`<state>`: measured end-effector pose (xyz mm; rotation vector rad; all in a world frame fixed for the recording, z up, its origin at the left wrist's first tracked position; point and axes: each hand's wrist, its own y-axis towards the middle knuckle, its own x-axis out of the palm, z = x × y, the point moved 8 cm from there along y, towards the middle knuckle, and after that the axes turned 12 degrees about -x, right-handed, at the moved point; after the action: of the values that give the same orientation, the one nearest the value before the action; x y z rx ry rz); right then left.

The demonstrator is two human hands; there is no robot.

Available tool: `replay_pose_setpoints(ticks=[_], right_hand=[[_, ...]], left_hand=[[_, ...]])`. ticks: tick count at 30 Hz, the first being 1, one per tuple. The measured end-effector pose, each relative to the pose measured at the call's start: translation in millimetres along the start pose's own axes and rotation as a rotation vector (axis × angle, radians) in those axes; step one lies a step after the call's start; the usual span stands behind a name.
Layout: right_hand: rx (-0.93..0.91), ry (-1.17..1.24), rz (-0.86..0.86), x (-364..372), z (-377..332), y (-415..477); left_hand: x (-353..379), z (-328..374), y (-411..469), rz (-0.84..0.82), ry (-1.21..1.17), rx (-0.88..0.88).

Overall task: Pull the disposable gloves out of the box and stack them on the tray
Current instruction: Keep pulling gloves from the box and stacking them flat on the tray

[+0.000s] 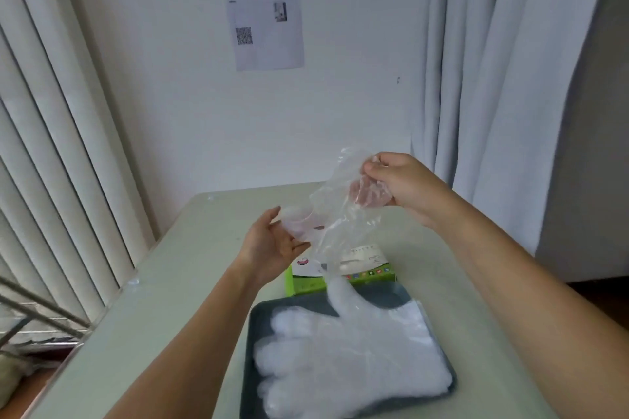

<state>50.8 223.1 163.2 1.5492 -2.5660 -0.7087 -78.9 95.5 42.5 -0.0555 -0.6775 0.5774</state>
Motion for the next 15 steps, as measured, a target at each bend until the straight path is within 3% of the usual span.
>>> replay_pose_setpoints(ticks=[3,15], right_hand=[[0.037,0.118,0.062,-6.2,-8.9,-15.0],[0.165,0.245,0.063,-19.1,-10.7,-78.7]], left_hand=[[25.0,-4.5,-23.4,-0.135,0.092,-0.063],[57.1,-26.3,-90.7,-0.009,0.728,0.113]])
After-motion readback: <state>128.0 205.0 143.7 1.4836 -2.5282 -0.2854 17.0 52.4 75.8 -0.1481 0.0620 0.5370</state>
